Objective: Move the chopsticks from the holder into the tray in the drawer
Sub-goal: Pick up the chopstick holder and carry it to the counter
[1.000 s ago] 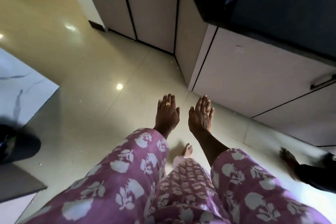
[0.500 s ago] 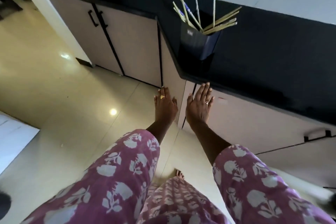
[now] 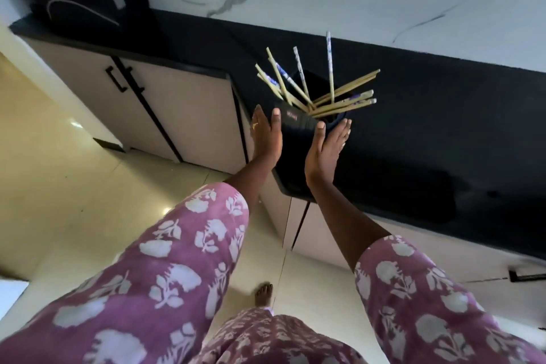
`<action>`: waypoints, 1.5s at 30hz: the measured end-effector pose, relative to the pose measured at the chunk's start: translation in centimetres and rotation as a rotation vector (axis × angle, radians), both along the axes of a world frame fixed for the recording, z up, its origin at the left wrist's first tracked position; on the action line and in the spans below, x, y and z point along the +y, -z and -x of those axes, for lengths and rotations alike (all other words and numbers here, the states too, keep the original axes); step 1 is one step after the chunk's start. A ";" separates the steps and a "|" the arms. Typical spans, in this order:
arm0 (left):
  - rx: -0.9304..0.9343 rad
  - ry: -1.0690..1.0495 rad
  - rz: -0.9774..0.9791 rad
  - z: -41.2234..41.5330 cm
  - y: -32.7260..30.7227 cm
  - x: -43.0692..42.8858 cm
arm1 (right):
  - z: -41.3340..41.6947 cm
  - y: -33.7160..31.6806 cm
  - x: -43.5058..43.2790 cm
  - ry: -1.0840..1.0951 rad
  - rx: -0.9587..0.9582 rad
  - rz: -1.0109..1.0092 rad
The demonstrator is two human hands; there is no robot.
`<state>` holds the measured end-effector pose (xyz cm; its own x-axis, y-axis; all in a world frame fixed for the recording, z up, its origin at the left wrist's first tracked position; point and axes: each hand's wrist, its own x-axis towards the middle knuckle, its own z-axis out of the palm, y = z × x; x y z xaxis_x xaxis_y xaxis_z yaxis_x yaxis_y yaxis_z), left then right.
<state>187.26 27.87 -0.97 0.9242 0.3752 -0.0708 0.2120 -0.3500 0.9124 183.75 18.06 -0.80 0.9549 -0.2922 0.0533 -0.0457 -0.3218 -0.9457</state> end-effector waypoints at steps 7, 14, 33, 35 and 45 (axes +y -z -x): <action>-0.122 0.014 0.302 -5.0 -0.9 -0.7 | -4.2 0.0 1.2 0.203 -0.021 -0.202; -0.124 -0.141 0.356 -5.7 -0.9 -2.4 | -5.6 -0.6 0.9 0.294 -0.008 -0.348; -0.256 -0.457 0.405 11.0 -1.4 -4.8 | 9.5 -1.9 -3.1 -0.043 -0.014 -0.238; -0.255 -0.515 0.426 13.9 -1.3 -5.1 | 11.2 -1.2 -3.1 -0.092 -0.052 -0.196; -0.228 -0.718 0.447 27.6 3.1 -3.5 | 20.2 4.1 -1.5 -0.304 -0.033 -0.086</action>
<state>159.69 24.40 -4.07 0.4850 0.8529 -0.1929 0.0398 0.1988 0.9792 163.51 16.56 -4.94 0.9973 0.0018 0.0732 0.0716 -0.2345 -0.9695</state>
